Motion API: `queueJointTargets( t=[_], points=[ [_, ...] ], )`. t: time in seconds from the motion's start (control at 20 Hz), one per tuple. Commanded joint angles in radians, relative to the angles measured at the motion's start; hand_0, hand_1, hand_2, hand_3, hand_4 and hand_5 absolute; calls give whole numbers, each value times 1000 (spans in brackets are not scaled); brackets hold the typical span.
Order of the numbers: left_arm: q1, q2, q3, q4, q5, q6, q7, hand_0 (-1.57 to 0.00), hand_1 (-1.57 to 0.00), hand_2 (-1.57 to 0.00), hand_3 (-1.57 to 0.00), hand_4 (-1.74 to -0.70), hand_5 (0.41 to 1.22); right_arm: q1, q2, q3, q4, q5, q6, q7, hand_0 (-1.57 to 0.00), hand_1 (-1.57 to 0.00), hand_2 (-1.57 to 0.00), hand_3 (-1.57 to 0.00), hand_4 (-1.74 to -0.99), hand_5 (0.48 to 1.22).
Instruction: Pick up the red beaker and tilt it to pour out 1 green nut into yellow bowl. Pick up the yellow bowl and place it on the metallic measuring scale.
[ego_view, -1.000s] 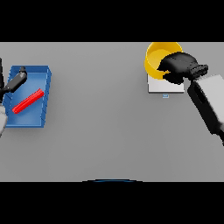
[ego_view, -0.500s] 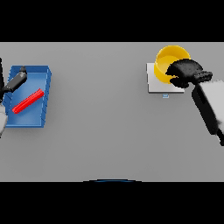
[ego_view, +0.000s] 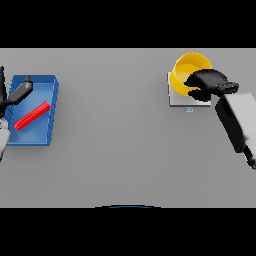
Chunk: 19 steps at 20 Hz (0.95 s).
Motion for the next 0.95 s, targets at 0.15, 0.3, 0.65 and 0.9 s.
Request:
queueJointTargets(
  t=[0.15, 0.3, 0.65, 0.9],
  points=[
    [2, 0, -2, -15, -2, 1, 15, 1, 1, 1, 1, -718, 666, 1, -18, 24, -1, 28, 17, 10, -634, -564, -660, -661, -1593, 987],
    [-5, -6, -2, 3, 1, 0, 7, 1, 1, 1, 1, -724, 662, -10, -14, 43, 6, 40, 23, -26, -324, -288, -381, -506, -1560, 909],
    [-7, 3, 2, 3, -1, -2, 0, 1, 1, 1, 1, -724, 664, -18, -2, 38, 42, 42, -12, -48, -67, -60, -79, -268, -1523, 798],
    [3, -2, 1, 5, 1, 3, -9, 1, 1, 1, 1, -726, 665, -4, -9, 30, 40, 34, 13, -17, -21, -19, -25, -146, -1478, 738]
  ],
)
